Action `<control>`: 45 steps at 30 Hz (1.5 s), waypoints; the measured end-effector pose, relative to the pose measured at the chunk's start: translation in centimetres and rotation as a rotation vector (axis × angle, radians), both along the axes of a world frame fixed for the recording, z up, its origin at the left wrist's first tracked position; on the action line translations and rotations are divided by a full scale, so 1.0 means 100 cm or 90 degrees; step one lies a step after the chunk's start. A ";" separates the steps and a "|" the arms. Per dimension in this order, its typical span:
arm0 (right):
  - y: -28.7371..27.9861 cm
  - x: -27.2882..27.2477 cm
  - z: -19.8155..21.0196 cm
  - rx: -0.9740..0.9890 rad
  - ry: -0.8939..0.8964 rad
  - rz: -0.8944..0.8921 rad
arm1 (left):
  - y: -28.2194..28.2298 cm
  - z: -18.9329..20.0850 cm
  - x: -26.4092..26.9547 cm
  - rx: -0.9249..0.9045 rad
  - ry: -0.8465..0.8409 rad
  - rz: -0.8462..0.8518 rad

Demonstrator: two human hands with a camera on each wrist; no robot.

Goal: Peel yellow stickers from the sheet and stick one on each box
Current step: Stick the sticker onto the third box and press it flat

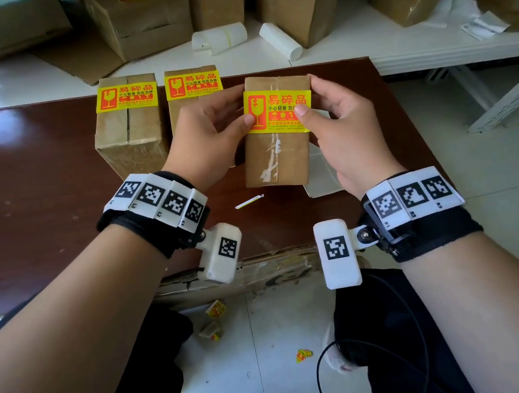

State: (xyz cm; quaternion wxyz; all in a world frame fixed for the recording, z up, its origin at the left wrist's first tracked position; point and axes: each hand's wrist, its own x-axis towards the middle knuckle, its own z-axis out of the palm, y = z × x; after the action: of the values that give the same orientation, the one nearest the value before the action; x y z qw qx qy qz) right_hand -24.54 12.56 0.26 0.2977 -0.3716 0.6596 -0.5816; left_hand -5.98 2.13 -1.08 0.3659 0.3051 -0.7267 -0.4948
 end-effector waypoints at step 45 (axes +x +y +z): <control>0.014 0.006 0.010 -0.050 -0.025 -0.026 | 0.016 0.011 -0.006 0.066 0.032 0.150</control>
State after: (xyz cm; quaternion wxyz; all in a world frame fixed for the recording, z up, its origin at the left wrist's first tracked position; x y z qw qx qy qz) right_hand -23.97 13.95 1.24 0.2841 -0.3581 0.6376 -0.6201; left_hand -6.57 3.68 -0.02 0.4233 0.3943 -0.6500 -0.4927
